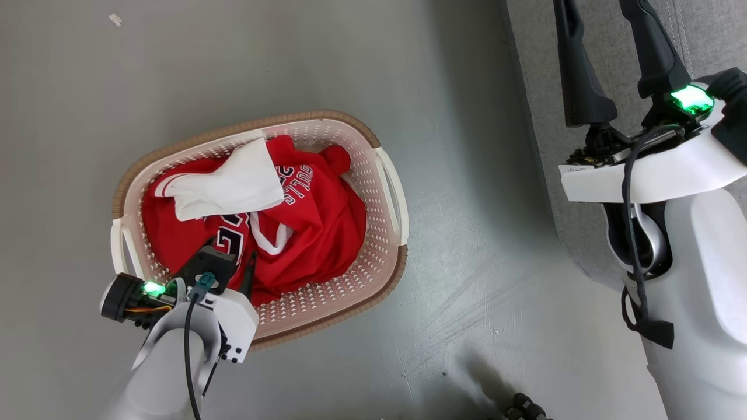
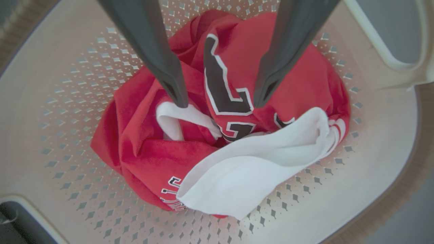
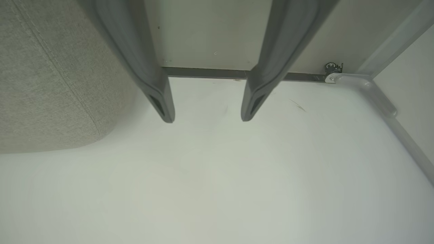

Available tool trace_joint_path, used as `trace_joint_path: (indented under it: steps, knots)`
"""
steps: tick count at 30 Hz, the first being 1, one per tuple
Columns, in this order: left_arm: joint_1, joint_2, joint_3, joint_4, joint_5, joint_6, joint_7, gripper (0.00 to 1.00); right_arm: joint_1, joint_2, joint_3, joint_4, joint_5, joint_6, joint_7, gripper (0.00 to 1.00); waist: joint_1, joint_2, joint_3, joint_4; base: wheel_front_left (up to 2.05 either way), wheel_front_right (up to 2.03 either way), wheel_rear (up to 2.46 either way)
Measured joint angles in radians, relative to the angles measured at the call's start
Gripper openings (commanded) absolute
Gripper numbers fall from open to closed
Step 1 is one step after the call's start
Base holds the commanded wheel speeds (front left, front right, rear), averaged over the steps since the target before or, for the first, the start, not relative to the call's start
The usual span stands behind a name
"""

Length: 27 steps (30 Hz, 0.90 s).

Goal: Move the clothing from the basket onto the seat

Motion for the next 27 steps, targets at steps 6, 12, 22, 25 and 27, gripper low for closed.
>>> trace_joint_path:
  steps: [6, 12, 22, 25, 27]
  knots:
    - [-0.014, 0.004, -0.019, 0.033, 0.004, -0.007, 0.028, 1.00, -0.020, 0.000, 0.003, 0.002, 0.007, 0.000, 0.000, 1.00, 0.0000, 0.0000, 0.018, -0.008, 0.00, 0.00, 0.00]
    - [-0.020, 0.015, -0.033, 0.062, 0.022, -0.010, 0.049, 1.00, -0.025, 0.000, 0.006, 0.003, 0.023, 0.000, 0.000, 1.00, 0.0000, 0.0000, 0.032, -0.014, 0.00, 0.00, 0.00]
    - [-0.070, 0.037, -0.076, 0.086, 0.090, 0.006, 0.058, 0.72, -0.036, 0.000, 0.006, 0.003, 0.023, 0.000, 0.000, 1.00, 0.0000, 0.0000, 0.050, -0.023, 0.00, 0.00, 0.00]
    - [-0.076, 0.037, -0.087, 0.095, 0.097, 0.008, 0.066, 0.21, -0.036, 0.000, 0.007, 0.003, 0.026, 0.000, 0.000, 1.00, -0.0001, 0.0000, 0.054, -0.026, 0.00, 0.00, 0.00]
    - [-0.076, 0.035, -0.092, 0.100, 0.098, 0.008, 0.069, 0.00, -0.037, 0.000, 0.007, 0.006, 0.026, 0.000, 0.000, 1.00, -0.0001, 0.0000, 0.056, -0.028, 0.00, 0.00, 0.00]
